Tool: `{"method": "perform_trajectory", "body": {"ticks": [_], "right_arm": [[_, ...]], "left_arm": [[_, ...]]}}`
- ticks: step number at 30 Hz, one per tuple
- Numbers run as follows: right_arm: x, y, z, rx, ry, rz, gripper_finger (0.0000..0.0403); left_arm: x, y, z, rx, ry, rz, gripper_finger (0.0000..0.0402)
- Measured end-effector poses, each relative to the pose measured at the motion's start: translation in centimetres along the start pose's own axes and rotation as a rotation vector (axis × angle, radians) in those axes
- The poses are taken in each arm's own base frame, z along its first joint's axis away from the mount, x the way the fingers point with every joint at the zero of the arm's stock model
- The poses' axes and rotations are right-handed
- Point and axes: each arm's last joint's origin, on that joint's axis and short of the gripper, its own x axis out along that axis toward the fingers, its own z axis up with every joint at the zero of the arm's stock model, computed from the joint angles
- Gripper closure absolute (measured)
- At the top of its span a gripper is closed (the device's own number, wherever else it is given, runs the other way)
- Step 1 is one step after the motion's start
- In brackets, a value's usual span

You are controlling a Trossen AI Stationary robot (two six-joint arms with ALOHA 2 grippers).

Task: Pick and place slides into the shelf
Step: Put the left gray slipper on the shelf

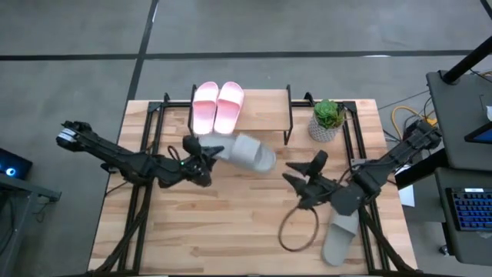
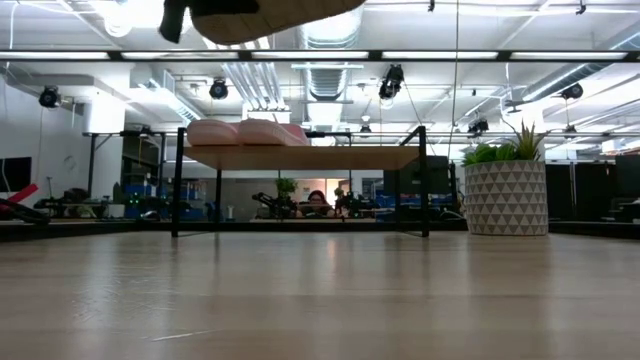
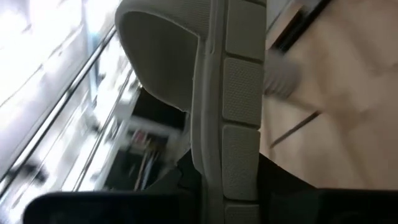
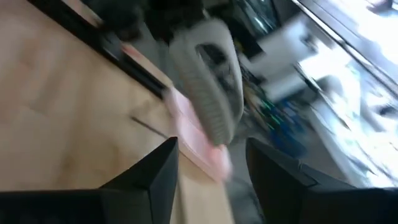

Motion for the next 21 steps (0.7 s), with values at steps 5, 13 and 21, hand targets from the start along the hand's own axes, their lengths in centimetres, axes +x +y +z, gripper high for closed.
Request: {"method": "perform_trajectory", "body": {"ticks": [5, 13, 21], "right_arm": [[-0.9, -1.1, 0.6, 0.059, -0.134, 0.099, 0.0228], [0.6, -1.5, 1.3, 0.044, -0.177, 0.162, 0.0240], [3.0, -0.3, 1.4, -0.023, -0.113, 0.153, 0.0241]], "left_arm": [[-0.3, -1.6, -0.5, 0.032, -0.160, -0.122, 0.0359], [1.0, -2.8, 0.6, 0.059, -0.176, -0.153, 0.0359], [2.1, -3.4, 1.5, 0.100, -0.159, -0.154, 0.0359]]}}
